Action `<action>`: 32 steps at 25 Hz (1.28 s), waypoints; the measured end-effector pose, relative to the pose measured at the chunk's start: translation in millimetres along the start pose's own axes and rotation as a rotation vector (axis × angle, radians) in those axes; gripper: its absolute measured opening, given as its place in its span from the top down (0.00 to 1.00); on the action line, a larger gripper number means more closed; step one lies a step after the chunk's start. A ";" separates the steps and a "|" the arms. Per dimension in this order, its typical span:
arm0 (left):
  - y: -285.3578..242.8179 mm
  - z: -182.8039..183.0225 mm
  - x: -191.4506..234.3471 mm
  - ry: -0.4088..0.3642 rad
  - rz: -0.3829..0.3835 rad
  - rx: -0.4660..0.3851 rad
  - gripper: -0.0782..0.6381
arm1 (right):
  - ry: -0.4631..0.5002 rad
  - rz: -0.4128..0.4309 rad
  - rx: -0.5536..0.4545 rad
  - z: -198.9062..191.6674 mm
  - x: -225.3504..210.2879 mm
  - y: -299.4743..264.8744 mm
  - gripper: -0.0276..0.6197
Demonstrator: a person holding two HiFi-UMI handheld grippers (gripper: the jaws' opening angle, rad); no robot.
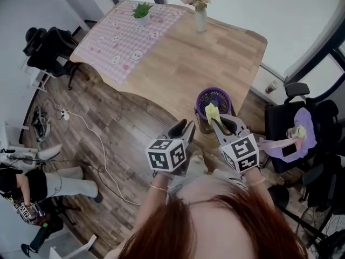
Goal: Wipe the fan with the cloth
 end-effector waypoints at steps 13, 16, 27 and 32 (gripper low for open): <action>-87.5 -19.9 38.8 0.174 -0.136 0.338 0.71 | 0.077 0.077 0.151 -3.1 -7.4 -63.9 0.89; -99.0 -25.1 40.3 0.178 -0.132 0.390 0.70 | 0.103 0.100 0.196 -5.0 -8.9 -75.4 0.89; -119.4 -28.8 36.7 0.264 -0.049 0.406 0.72 | 0.277 0.304 0.346 -18.1 -11.3 -109.4 0.89; -120.5 -24.2 35.8 0.285 -0.029 0.394 0.74 | 0.346 0.358 0.391 -12.0 -15.7 -119.7 0.89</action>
Point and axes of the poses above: the fingertips, and each gripper's own axes: y backward along the fingers, x to its left, z out of its top, the point moved 6 cm from there along y, backward along the fingers, and after that the axes turned 14 degrees about x, right-handed, at the moved point
